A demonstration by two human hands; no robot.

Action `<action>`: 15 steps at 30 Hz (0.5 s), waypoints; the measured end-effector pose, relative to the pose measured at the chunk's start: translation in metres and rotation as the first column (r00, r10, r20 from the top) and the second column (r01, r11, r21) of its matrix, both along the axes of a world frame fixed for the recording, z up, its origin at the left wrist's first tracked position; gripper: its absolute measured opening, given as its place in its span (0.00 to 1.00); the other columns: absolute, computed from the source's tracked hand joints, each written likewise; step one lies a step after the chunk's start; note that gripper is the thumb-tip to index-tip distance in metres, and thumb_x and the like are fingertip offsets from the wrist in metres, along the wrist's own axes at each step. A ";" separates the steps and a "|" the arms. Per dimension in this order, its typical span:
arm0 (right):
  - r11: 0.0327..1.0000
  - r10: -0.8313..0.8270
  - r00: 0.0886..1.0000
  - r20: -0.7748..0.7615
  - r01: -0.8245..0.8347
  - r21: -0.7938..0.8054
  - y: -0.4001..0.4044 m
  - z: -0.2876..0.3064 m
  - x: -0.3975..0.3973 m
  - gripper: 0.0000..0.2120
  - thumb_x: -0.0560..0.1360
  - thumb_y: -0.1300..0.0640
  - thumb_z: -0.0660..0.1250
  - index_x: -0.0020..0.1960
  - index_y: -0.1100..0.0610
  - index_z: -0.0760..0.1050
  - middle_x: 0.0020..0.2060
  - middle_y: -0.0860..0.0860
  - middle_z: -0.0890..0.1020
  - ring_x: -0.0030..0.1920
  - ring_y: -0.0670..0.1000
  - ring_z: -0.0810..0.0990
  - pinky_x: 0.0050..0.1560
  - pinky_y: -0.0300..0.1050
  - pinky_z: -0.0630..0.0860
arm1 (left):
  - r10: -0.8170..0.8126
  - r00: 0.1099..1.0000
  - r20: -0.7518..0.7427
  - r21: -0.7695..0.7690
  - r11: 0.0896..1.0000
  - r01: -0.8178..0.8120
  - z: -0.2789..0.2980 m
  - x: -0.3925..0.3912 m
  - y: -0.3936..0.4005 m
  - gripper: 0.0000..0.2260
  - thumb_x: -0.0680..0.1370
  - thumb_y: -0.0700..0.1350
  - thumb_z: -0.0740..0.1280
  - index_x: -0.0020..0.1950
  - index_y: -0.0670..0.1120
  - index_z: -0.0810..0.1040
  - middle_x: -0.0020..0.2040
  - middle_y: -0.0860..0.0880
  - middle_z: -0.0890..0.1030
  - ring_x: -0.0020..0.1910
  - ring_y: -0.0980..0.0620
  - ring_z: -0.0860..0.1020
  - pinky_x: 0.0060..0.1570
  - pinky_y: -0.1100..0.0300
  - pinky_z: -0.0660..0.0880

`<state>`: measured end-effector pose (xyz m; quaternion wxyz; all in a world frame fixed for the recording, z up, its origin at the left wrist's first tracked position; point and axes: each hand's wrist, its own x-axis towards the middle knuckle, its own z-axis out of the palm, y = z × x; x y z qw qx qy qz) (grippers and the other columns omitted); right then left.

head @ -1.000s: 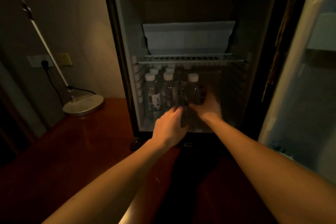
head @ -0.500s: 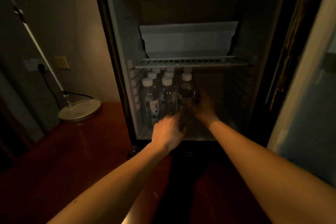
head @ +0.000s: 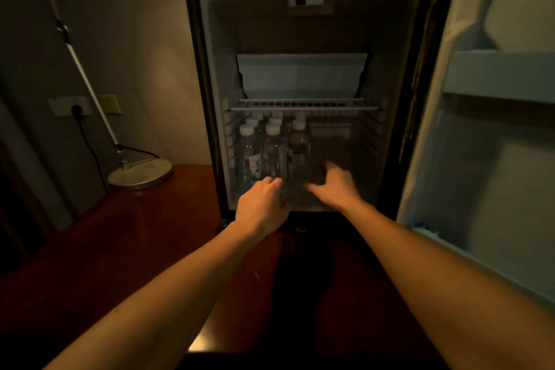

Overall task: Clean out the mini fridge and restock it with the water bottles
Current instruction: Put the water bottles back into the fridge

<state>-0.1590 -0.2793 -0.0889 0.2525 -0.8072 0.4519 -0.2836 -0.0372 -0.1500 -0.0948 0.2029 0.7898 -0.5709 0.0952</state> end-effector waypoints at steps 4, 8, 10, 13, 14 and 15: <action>0.999 0.026 0.986 -0.163 -0.032 -0.038 0.032 0.005 -0.021 0.33 0.70 0.43 0.73 0.70 0.54 0.67 0.64 0.55 0.76 0.62 0.57 0.75 0.60 0.53 0.75 | -0.030 0.999 0.040 -0.002 1.000 0.030 0.003 -0.012 0.028 0.17 0.75 0.52 0.65 0.61 0.48 0.75 0.61 0.49 0.76 0.59 0.45 0.76 0.50 0.48 0.78; 0.995 0.039 0.973 -0.228 -0.060 -0.085 0.062 0.002 -0.043 0.34 0.70 0.42 0.71 0.72 0.52 0.65 0.65 0.54 0.75 0.63 0.57 0.75 0.60 0.52 0.75 | -0.065 0.997 0.052 -0.046 0.997 0.067 0.007 -0.032 0.051 0.17 0.76 0.52 0.64 0.62 0.48 0.75 0.62 0.50 0.76 0.59 0.46 0.77 0.49 0.49 0.78; 0.989 0.044 0.973 -0.227 -0.074 -0.125 0.076 0.005 -0.057 0.32 0.71 0.44 0.71 0.71 0.52 0.66 0.65 0.53 0.75 0.64 0.56 0.74 0.60 0.51 0.74 | -0.093 0.994 0.049 -0.078 0.992 0.097 0.010 -0.045 0.060 0.18 0.76 0.52 0.64 0.65 0.48 0.75 0.63 0.50 0.76 0.60 0.47 0.77 0.51 0.48 0.78; 0.982 0.031 0.982 -0.189 -0.065 -0.176 0.096 0.012 -0.081 0.27 0.72 0.48 0.70 0.69 0.53 0.69 0.63 0.54 0.77 0.62 0.56 0.76 0.59 0.49 0.74 | -0.156 0.986 0.064 -0.110 0.981 0.162 0.015 -0.069 0.071 0.18 0.77 0.52 0.64 0.66 0.49 0.74 0.64 0.51 0.76 0.60 0.48 0.77 0.51 0.48 0.78; 0.981 0.033 0.988 -0.153 -0.061 -0.185 0.102 0.013 -0.090 0.24 0.72 0.50 0.69 0.66 0.53 0.72 0.60 0.54 0.79 0.60 0.56 0.77 0.58 0.49 0.75 | -0.176 0.982 0.067 -0.117 0.976 0.183 0.016 -0.077 0.073 0.18 0.76 0.52 0.64 0.66 0.50 0.74 0.64 0.51 0.76 0.60 0.48 0.77 0.51 0.49 0.78; 0.980 0.034 0.993 -0.111 -0.055 -0.192 0.108 0.014 -0.100 0.20 0.72 0.52 0.69 0.63 0.52 0.74 0.57 0.54 0.80 0.58 0.56 0.78 0.56 0.50 0.76 | -0.198 0.978 0.067 -0.119 0.972 0.205 0.018 -0.085 0.075 0.18 0.76 0.51 0.64 0.66 0.50 0.74 0.64 0.52 0.76 0.60 0.48 0.77 0.51 0.49 0.78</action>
